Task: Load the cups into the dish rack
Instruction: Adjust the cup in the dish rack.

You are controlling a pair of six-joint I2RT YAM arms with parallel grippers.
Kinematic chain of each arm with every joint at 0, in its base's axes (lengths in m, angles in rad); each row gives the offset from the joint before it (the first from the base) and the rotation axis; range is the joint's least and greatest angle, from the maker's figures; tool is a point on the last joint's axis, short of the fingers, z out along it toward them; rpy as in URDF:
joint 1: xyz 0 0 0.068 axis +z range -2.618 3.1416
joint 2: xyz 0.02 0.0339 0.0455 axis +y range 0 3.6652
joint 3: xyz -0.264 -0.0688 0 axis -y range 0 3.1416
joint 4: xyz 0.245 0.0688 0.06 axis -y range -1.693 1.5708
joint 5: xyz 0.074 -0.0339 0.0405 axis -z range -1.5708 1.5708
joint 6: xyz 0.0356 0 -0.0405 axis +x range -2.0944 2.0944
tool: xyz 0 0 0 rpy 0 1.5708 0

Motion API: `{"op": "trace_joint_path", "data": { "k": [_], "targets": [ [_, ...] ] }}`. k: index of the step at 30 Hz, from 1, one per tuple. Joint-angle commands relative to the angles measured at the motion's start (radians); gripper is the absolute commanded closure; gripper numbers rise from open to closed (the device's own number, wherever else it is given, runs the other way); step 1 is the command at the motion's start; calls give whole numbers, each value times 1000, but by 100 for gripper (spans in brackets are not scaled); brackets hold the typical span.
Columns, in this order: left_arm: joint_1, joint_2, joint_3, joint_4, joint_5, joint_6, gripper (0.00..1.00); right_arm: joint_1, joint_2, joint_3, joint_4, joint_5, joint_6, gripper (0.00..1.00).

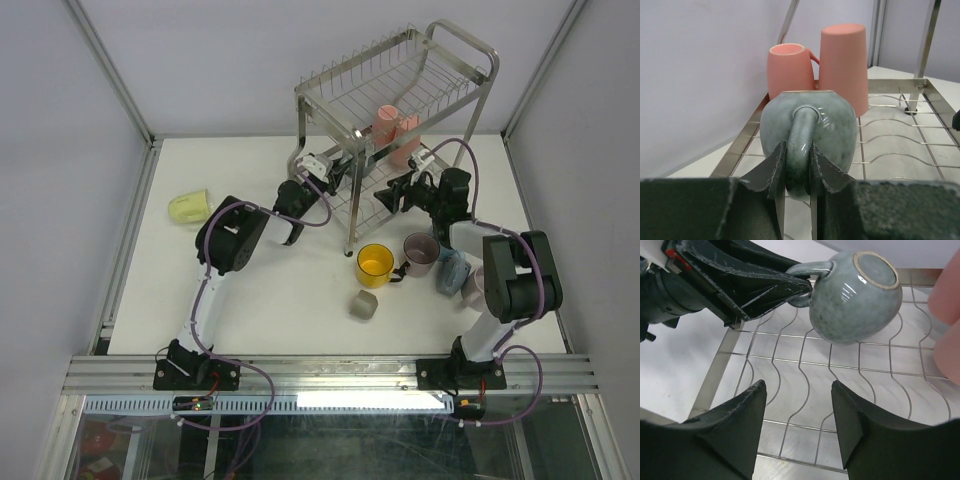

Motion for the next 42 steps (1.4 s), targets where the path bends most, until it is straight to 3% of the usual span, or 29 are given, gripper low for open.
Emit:
{"op": "trace_joint_path", "data": {
  "k": [1, 7, 20, 35, 39, 42],
  "targets": [
    [-21, -1, 111, 211, -74, -55, 100, -9, 33, -16, 257, 107, 126, 43],
    [-31, 48, 202, 227, -114, -84, 100, -14, 57, -45, 368, 178, 179, 45],
    [-33, 156, 404, 215, -113, -124, 100, -32, 57, -59, 429, 188, 219, 46],
    [-25, 317, 688, 56, -77, -171, 100, -47, 68, -65, 446, 177, 237, 47],
    [-20, 338, 703, 42, -73, -182, 100, -50, 64, -70, 448, 175, 239, 47],
    [-19, 312, 631, 75, -72, -185, 100, -50, 65, -72, 447, 172, 239, 47]
  ]
}}
